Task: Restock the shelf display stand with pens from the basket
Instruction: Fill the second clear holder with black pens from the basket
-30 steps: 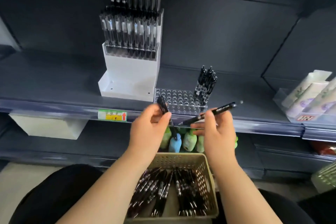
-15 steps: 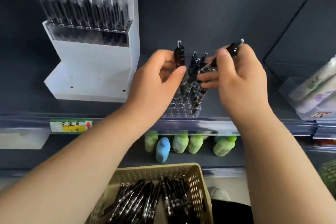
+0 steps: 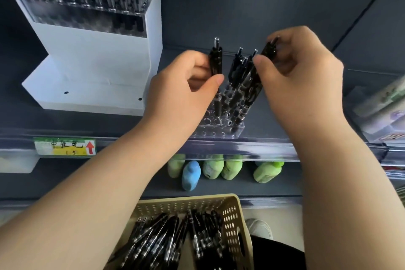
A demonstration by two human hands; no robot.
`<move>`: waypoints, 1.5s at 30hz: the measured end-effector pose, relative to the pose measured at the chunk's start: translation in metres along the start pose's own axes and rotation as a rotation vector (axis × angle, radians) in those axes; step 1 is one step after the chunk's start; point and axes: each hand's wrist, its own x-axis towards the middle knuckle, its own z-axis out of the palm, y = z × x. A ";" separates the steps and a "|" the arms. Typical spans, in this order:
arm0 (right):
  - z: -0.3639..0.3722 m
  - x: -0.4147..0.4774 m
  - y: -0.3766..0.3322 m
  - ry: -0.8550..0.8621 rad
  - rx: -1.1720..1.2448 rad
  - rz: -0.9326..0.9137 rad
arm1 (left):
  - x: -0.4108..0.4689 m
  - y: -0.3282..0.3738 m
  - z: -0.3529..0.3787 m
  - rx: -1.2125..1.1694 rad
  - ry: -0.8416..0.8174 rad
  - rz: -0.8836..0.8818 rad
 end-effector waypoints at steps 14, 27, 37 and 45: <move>0.012 -0.001 0.008 -0.024 -0.161 -0.071 | -0.002 0.005 0.001 -0.099 -0.009 -0.008; 0.018 -0.004 0.002 0.031 -0.094 -0.124 | 0.000 0.001 0.013 -0.118 -0.048 0.082; 0.018 -0.004 0.011 0.020 -0.115 -0.130 | -0.006 -0.014 0.033 -0.021 -0.114 0.083; 0.018 -0.004 0.015 0.014 -0.113 -0.130 | -0.007 -0.017 0.038 0.079 -0.118 0.128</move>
